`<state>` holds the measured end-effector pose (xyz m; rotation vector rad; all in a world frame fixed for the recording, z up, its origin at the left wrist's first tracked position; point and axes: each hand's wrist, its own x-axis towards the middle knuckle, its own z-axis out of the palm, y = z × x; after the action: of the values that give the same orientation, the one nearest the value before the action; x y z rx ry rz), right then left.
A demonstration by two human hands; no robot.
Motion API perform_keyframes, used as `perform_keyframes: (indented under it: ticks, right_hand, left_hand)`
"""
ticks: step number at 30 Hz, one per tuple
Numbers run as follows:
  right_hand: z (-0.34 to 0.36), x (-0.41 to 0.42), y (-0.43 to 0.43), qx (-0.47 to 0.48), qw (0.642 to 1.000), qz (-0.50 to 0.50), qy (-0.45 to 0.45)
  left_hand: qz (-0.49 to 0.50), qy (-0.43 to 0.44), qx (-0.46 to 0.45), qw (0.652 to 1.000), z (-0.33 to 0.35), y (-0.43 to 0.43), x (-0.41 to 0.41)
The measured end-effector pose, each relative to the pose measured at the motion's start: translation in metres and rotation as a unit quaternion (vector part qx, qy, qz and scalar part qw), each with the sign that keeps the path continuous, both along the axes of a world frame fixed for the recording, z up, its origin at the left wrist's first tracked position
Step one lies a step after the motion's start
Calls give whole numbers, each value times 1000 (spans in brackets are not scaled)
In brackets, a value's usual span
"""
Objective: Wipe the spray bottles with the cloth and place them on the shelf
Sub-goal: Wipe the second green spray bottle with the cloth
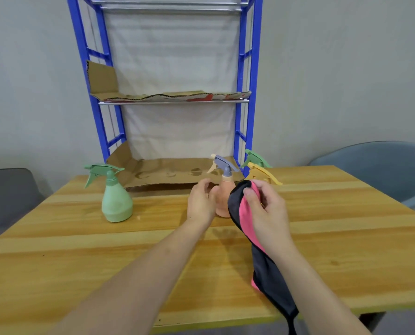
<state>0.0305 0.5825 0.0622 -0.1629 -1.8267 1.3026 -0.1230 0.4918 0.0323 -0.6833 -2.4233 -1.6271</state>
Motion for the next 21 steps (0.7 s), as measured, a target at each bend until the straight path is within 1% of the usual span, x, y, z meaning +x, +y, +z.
perform_keyframes:
  ticks: [4, 7, 10, 13, 16, 21]
  right_hand:
    - [13, -18, -29, -2, 1000, 6, 9]
    - [20, -37, -54, -7, 1000, 23, 4]
    - [26, -55, -79, 43, 999, 10, -11]
    - [35, -66, -109, 30, 998, 56, 9]
    - [37, -78, -133, 21, 995, 99, 7]
    - [39, -85, -157, 19, 991, 134, 8]
  left_hand:
    - [26, 75, -28, 996, 0, -69, 6]
    - [50, 129, -71, 988, 1, -123, 3]
    - [68, 140, -79, 985, 6, -168, -3]
    - [102, 159, -84, 978, 15, -203, -15]
    - [139, 177, -90, 970, 31, -228, -32]
    - [211, 213, -109, 948, 60, -259, -60]
